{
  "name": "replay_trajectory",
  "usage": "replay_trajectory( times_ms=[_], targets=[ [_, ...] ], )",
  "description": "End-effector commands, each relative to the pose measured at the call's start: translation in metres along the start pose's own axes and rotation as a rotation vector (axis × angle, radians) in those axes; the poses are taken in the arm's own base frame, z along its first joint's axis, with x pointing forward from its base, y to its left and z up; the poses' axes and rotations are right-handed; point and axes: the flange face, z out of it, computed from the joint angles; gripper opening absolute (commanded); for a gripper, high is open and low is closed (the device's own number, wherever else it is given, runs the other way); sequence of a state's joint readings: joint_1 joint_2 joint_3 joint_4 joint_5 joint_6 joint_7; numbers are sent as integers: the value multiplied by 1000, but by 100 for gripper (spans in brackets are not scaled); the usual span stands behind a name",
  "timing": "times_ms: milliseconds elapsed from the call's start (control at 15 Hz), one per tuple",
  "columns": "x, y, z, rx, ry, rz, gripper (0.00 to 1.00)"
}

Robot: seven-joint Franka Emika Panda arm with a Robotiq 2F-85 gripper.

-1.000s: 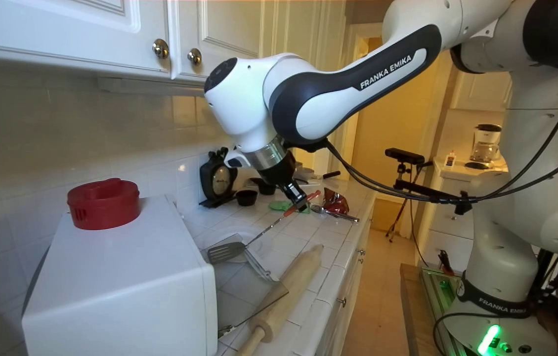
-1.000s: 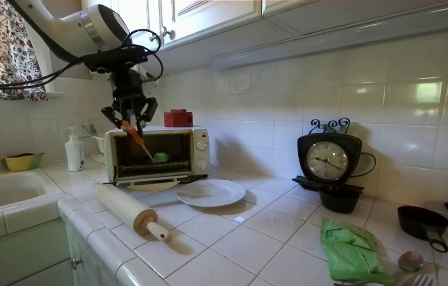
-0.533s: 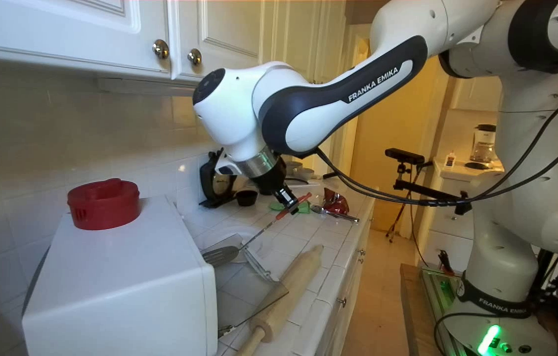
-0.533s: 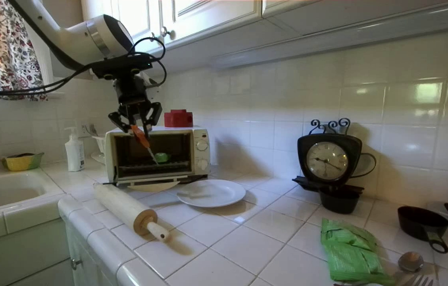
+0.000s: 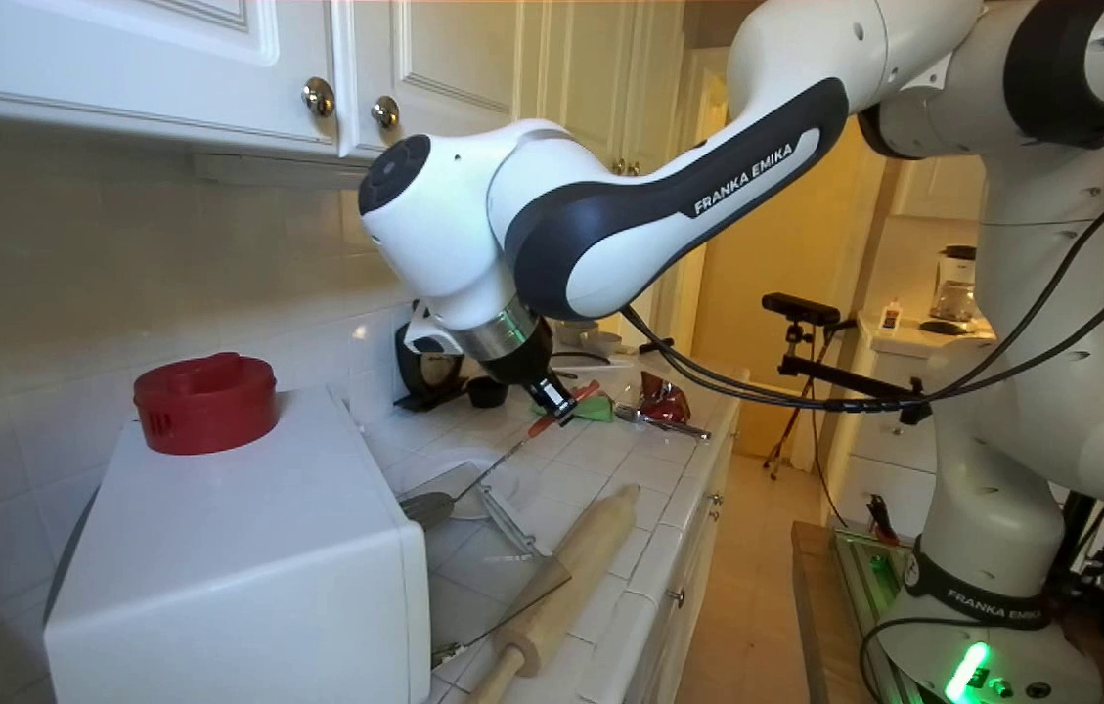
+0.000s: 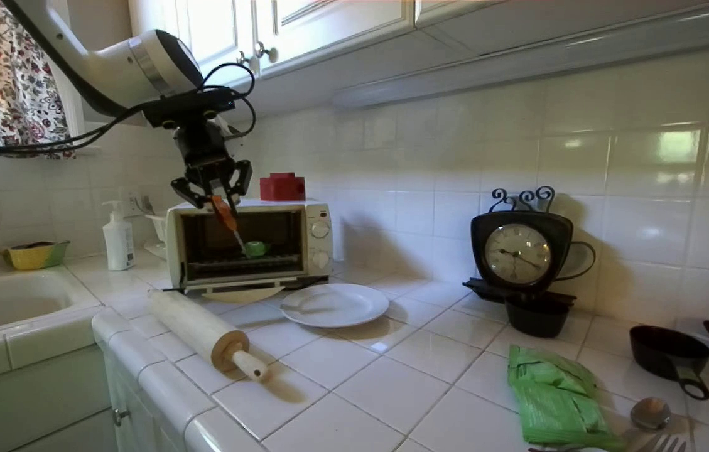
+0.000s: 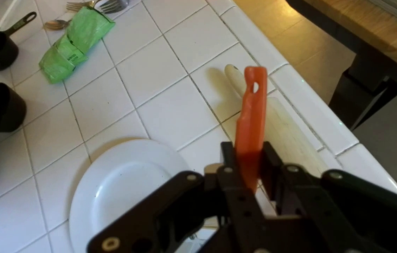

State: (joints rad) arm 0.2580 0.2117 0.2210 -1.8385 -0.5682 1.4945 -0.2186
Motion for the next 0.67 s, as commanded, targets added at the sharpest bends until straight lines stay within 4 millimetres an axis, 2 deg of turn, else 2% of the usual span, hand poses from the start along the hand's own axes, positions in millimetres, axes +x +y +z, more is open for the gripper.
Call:
replay_trajectory(
  times_ms=[0,600],
  targets=[
    [6,0,-10,-50,6,-4,5],
    [16,7,-6,-86,45,-9,5]
  ],
)
